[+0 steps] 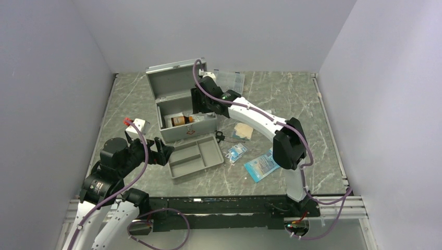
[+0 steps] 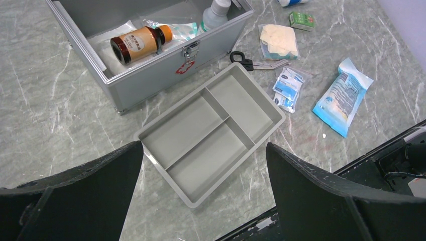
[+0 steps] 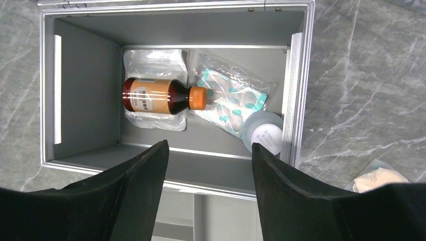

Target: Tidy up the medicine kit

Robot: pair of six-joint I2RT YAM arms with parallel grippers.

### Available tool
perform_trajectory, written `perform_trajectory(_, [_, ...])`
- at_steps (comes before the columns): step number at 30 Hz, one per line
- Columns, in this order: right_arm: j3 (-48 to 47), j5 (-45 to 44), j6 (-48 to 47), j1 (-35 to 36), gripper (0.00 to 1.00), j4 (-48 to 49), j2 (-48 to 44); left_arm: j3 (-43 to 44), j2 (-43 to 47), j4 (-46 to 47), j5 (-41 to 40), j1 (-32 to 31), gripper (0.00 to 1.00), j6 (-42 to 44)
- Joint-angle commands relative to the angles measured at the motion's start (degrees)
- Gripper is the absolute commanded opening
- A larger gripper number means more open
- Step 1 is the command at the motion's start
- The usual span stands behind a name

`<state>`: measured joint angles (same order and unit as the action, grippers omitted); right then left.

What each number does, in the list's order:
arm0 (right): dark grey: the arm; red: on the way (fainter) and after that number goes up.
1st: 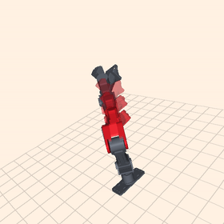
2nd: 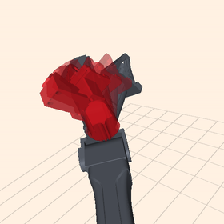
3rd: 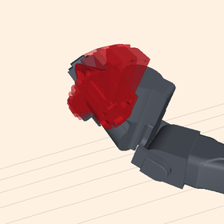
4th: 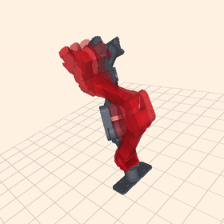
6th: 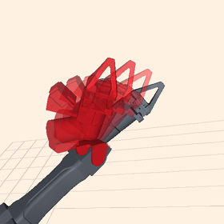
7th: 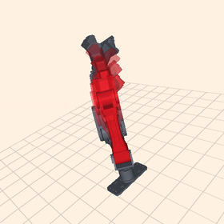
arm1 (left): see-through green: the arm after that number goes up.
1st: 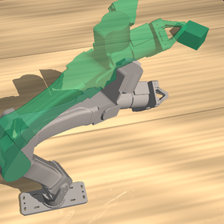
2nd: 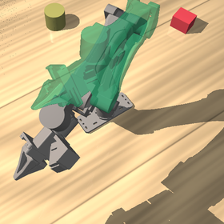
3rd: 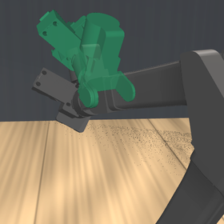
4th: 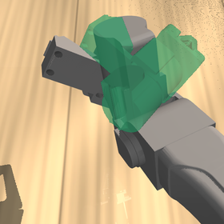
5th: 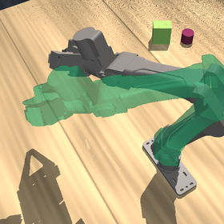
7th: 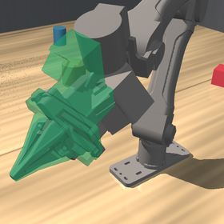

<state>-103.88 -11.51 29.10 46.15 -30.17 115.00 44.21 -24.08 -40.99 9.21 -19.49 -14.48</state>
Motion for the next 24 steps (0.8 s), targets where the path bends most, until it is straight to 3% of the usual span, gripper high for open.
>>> perform_trajectory(1, [-0.2, -0.9, 0.1, -0.2, 0.64, 0.1, 1.0, -0.2, 0.6, 2.0, 0.1, 0.1, 0.99, -0.1])
perform_trajectory(24, [0.6, -1.1, 1.4, -0.9, 0.64, 0.0, 3.5, -0.3, 0.7, 2.1, 0.5, 0.1, 0.99, -0.1])
